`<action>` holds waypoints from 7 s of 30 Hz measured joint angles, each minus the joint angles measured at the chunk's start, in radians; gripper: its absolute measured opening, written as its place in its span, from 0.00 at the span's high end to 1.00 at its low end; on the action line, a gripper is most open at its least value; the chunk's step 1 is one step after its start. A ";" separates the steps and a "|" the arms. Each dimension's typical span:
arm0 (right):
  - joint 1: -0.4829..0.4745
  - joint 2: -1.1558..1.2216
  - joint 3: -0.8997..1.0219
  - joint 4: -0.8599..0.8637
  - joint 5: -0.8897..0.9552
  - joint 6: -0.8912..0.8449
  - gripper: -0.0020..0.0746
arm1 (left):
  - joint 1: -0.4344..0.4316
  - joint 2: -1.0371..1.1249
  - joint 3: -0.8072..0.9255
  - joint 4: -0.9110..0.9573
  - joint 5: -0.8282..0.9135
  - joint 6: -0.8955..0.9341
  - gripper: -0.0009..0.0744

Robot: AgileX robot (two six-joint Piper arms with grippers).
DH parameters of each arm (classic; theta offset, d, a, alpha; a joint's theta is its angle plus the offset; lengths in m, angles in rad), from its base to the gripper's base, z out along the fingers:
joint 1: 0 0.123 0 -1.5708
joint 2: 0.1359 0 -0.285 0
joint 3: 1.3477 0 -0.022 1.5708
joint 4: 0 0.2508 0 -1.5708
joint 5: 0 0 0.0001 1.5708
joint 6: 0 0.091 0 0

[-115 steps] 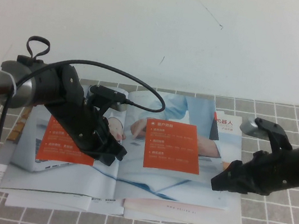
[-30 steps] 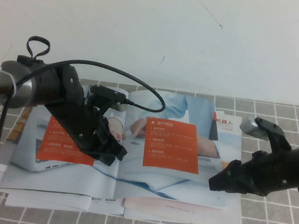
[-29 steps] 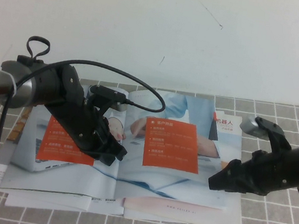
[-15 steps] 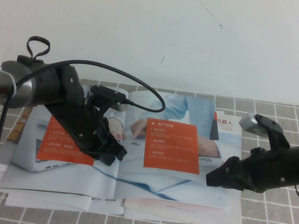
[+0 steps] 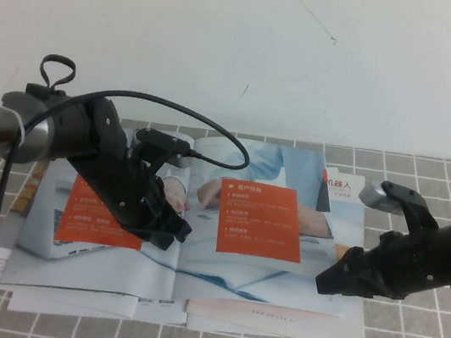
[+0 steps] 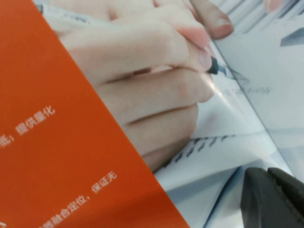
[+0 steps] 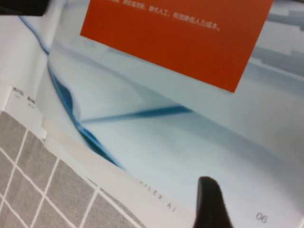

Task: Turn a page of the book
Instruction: Open the closed book

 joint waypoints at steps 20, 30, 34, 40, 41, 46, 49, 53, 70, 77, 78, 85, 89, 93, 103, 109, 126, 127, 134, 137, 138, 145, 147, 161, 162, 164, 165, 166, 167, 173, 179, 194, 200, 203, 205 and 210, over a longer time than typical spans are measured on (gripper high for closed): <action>0.000 0.000 0.000 0.086 0.031 -0.041 0.44 | 0.000 0.000 0.000 0.000 0.000 0.000 0.99; 0.000 0.000 0.000 -0.009 0.016 0.000 0.44 | 0.000 0.000 0.000 0.000 0.000 0.000 0.99; 0.000 0.000 0.000 -0.017 0.016 0.003 0.44 | 0.000 0.000 0.000 0.000 0.000 -0.002 0.99; -0.006 0.000 0.000 -0.071 0.012 0.049 0.44 | 0.000 0.000 0.000 0.000 0.000 -0.002 0.99; -0.008 0.000 0.000 -0.078 0.012 0.054 0.44 | 0.000 0.000 0.000 0.000 0.000 -0.002 0.99; -0.022 0.000 0.000 -0.096 0.033 0.079 0.44 | 0.000 0.000 0.000 0.000 0.000 -0.002 0.99; -0.022 0.000 0.000 -0.090 0.055 0.079 0.44 | 0.000 0.000 0.000 0.000 0.000 -0.002 0.99; -0.022 0.000 0.000 -0.088 0.073 0.080 0.44 | 0.000 0.000 0.000 0.000 0.000 -0.002 0.99; -0.022 0.000 0.000 -0.001 0.097 0.048 0.44 | 0.000 0.000 0.000 0.000 0.000 -0.002 0.99; -0.022 0.000 0.000 -0.085 0.069 0.136 0.44 | 0.000 0.000 0.000 0.000 0.000 -0.002 0.99; -0.022 0.000 0.000 -0.090 0.073 0.146 0.44 | 0.000 0.000 0.000 0.000 0.000 -0.002 0.99; -0.022 0.000 0.000 -0.094 0.103 0.189 0.44 | 0.000 0.000 0.000 0.000 0.000 -0.002 0.99; -0.022 0.000 0.000 -0.094 0.105 0.211 0.44 | 0.000 0.000 0.000 0.000 0.000 -0.002 0.99; -0.022 0.000 0.000 -0.096 0.105 0.225 0.44 | 0.000 0.000 0.000 0.000 0.000 -0.002 0.99; -0.022 0.000 0.000 -0.051 0.107 0.229 0.44 | 0.000 0.000 0.000 0.000 0.000 -0.002 0.99; -0.022 0.000 0.000 -0.063 0.103 0.237 0.44 | 0.000 0.000 0.000 0.000 0.000 -0.002 0.99; -0.022 0.040 -0.006 -0.032 0.114 0.224 0.44 | 0.000 0.000 0.000 0.000 0.000 -0.002 0.99; -0.022 0.042 -0.006 -0.022 0.116 0.213 0.44 | 0.000 0.000 0.000 0.000 0.000 -0.002 0.99; -0.022 0.049 -0.006 0.013 0.128 0.198 0.44 | 0.000 0.000 0.000 0.000 -0.002 -0.002 0.99; -0.022 0.049 -0.006 0.015 0.135 0.194 0.44 | 0.000 0.002 0.000 0.000 -0.002 -0.002 0.99; -0.022 0.049 -0.006 0.015 0.135 0.194 0.44 | 0.000 0.002 0.000 0.000 -0.002 -0.002 0.99; -0.022 0.010 -0.006 0.016 0.136 0.176 0.44 | 0.000 0.002 0.000 0.000 -0.002 -0.003 0.99; -0.022 -0.002 -0.008 0.021 0.138 0.176 0.44 | 0.000 0.002 0.000 0.000 -0.002 -0.003 0.99; -0.022 -0.006 -0.008 0.296 0.192 -0.086 0.44 | 0.000 0.002 0.000 0.000 -0.002 -0.003 0.99; -0.022 -0.006 -0.008 0.340 0.208 -0.120 0.44 | 0.000 0.002 0.000 0.000 -0.002 -0.003 0.99; -0.022 -0.006 -0.008 0.414 0.231 -0.172 0.44 | 0.000 0.002 0.000 0.000 -0.002 -0.003 0.99; -0.020 -0.006 -0.008 0.451 0.240 -0.197 0.44 | 0.000 0.002 0.000 -0.002 -0.002 -0.003 0.99; -0.017 -0.008 -0.008 0.484 0.245 -0.219 0.44 | 0.000 0.002 0.000 -0.002 -0.002 -0.003 0.99; -0.012 -0.008 -0.008 0.509 0.248 -0.239 0.44 | 0.000 0.002 0.000 -0.002 -0.002 -0.003 0.99; 0.049 -0.004 -0.008 0.575 0.248 -0.340 0.44 | 0.000 0.002 0.000 -0.002 -0.002 -0.003 0.99; 0.153 0.033 -0.008 0.599 0.199 -0.385 0.44 | 0.000 -0.005 0.000 -0.010 -0.002 -0.003 0.99; 0.181 0.067 -0.008 0.544 0.139 -0.434 0.44 | 0.030 -0.151 -0.129 -0.205 0.052 -0.003 0.99; 0.181 0.067 -0.026 0.521 0.139 -0.435 0.44 | 0.032 -0.154 -0.142 -0.200 0.099 0.004 0.99; 0.181 0.067 -0.064 0.517 0.182 -0.433 0.44 | 0.048 -0.154 -0.142 -0.181 0.111 0.004 0.99; 0.181 0.067 -0.100 0.513 0.213 -0.422 0.44 | 0.073 -0.154 -0.142 -0.175 0.112 0.009 0.99; 0.181 0.067 -0.194 0.488 0.253 -0.377 0.44 | 0.139 -0.154 -0.142 -0.170 0.128 0.000 0.99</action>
